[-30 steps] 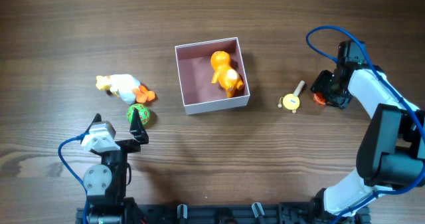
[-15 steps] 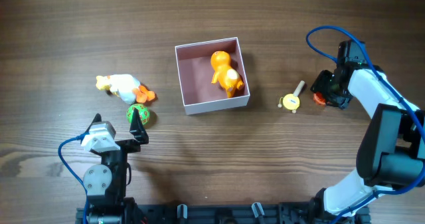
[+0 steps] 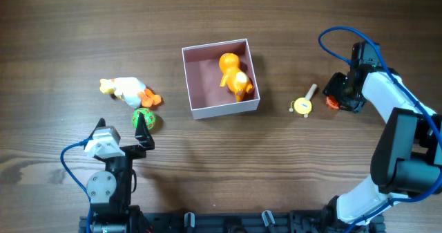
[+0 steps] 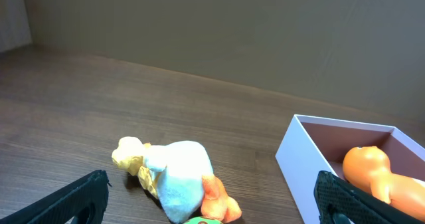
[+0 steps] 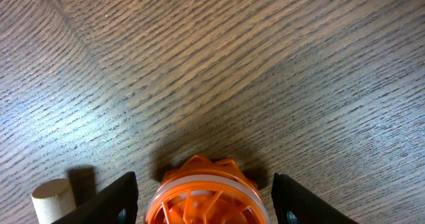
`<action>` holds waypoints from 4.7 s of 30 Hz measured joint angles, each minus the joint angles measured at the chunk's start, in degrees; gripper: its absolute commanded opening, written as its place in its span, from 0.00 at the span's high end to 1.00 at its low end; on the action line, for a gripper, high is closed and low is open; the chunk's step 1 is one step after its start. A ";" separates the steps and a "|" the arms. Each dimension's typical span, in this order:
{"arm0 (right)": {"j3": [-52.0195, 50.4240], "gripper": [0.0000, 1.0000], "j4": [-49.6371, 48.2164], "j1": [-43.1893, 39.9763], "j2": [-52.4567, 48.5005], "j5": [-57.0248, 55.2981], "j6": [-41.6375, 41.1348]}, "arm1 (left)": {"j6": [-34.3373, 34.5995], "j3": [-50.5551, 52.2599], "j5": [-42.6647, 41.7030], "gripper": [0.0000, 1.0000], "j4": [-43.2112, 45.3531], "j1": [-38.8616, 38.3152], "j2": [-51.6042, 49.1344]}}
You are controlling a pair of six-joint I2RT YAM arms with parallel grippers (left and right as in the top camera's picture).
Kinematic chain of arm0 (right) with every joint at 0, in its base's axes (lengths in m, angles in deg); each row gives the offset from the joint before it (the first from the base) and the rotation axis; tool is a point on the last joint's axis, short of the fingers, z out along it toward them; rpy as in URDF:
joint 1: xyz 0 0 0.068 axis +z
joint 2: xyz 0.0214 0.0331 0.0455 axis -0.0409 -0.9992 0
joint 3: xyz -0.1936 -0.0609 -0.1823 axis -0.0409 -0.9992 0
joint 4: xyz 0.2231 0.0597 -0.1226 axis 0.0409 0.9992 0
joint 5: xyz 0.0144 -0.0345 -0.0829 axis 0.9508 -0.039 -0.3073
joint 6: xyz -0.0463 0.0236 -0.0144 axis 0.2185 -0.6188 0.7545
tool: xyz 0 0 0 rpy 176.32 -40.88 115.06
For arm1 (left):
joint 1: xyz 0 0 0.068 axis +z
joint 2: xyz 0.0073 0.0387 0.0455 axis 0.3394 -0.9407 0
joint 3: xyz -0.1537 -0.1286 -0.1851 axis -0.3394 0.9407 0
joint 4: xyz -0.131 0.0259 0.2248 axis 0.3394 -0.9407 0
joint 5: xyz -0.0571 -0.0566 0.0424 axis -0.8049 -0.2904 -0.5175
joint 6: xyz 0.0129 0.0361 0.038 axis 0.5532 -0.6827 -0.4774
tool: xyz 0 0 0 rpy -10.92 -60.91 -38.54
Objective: Pack container
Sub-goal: 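Lower the right gripper over the orange gear and close on it, then carry the gear with the right gripper into the box and release, then move the right gripper to the lollipop toy and grasp its stick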
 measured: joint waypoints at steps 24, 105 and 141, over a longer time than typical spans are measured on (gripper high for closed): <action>0.00 0.45 2.40 0.00 0.00 0.66 0.22 | -0.02 0.00 0.00 0.00 0.00 0.00 0.00; 22.71 0.37 9.55 48.87 -6.40 8.66 6.60 | -0.02 0.00 0.00 0.00 0.00 0.00 0.00; 13.25 0.40 18.32 10.88 -1.62 0.09 -10.16 | -0.02 0.00 0.00 0.00 0.00 0.00 0.00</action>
